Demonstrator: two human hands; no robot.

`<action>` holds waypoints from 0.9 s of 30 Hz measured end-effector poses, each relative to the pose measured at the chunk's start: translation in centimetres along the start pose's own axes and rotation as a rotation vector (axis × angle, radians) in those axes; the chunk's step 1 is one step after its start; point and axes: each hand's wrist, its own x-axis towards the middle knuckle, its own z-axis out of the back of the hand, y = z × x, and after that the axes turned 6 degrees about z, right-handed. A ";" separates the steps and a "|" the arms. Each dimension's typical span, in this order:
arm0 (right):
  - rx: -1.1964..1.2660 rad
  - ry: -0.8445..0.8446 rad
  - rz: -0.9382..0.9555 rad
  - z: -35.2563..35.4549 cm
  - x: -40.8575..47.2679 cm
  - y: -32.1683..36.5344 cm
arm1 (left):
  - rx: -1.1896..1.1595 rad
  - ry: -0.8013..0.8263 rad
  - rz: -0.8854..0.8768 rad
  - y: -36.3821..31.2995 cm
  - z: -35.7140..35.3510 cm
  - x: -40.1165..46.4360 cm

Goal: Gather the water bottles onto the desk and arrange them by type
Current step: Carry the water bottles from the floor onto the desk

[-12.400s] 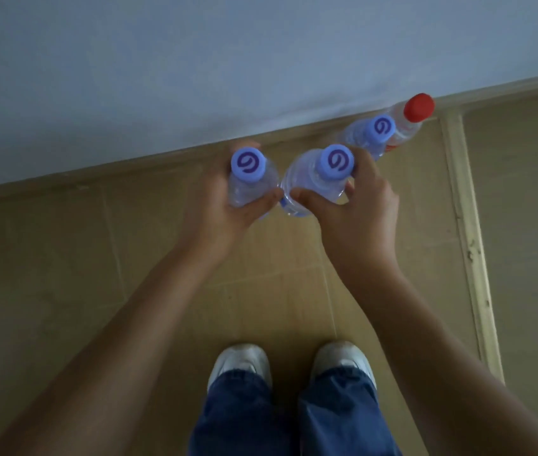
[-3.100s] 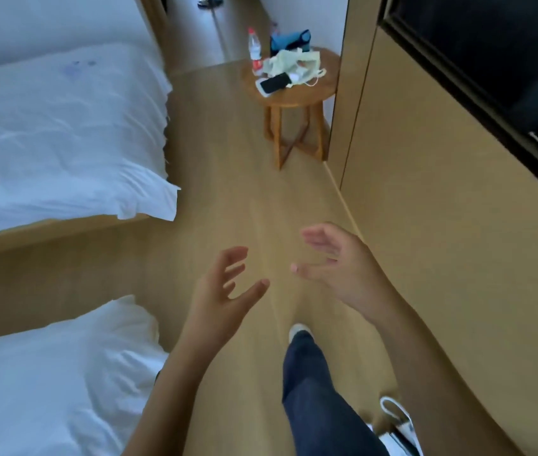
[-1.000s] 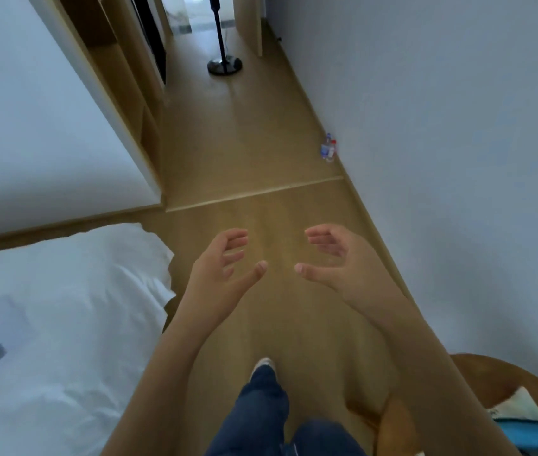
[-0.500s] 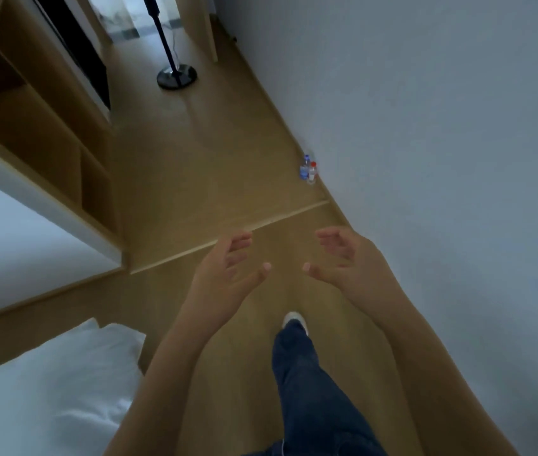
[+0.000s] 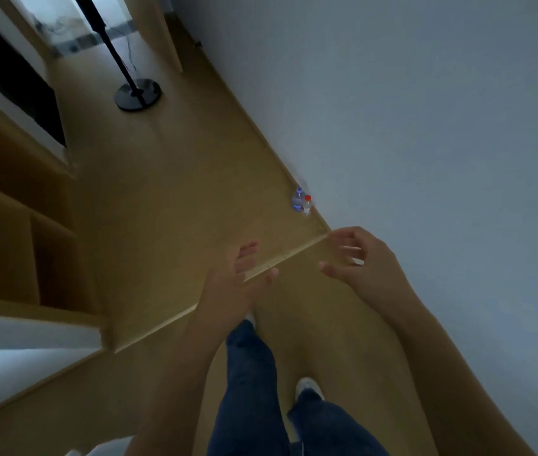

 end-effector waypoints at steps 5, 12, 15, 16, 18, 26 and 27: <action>0.022 -0.114 -0.064 -2.8 9.9 0.9 | 0.050 0.096 0.020 -1.5 3.5 11.9; 0.079 -0.246 -0.194 -7.2 21.7 3.0 | 0.224 0.259 0.021 -3.9 9.3 26.6; 0.099 -0.275 -0.242 -8.5 25.9 3.3 | 0.252 0.337 -0.012 -5.4 10.1 31.9; 0.106 -0.287 -0.253 -8.9 27.3 3.2 | 0.258 0.358 -0.019 -5.8 10.0 33.7; 0.112 -0.311 -0.277 -9.4 30.2 2.9 | 0.266 0.385 -0.032 -6.5 9.6 37.2; 0.135 -0.385 -0.371 -10.4 43.6 -1.3 | 0.325 0.433 -0.067 -7.4 6.7 52.3; 0.136 -0.397 -0.391 -10.4 45.5 -1.9 | 0.336 0.437 -0.056 -7.4 6.3 54.3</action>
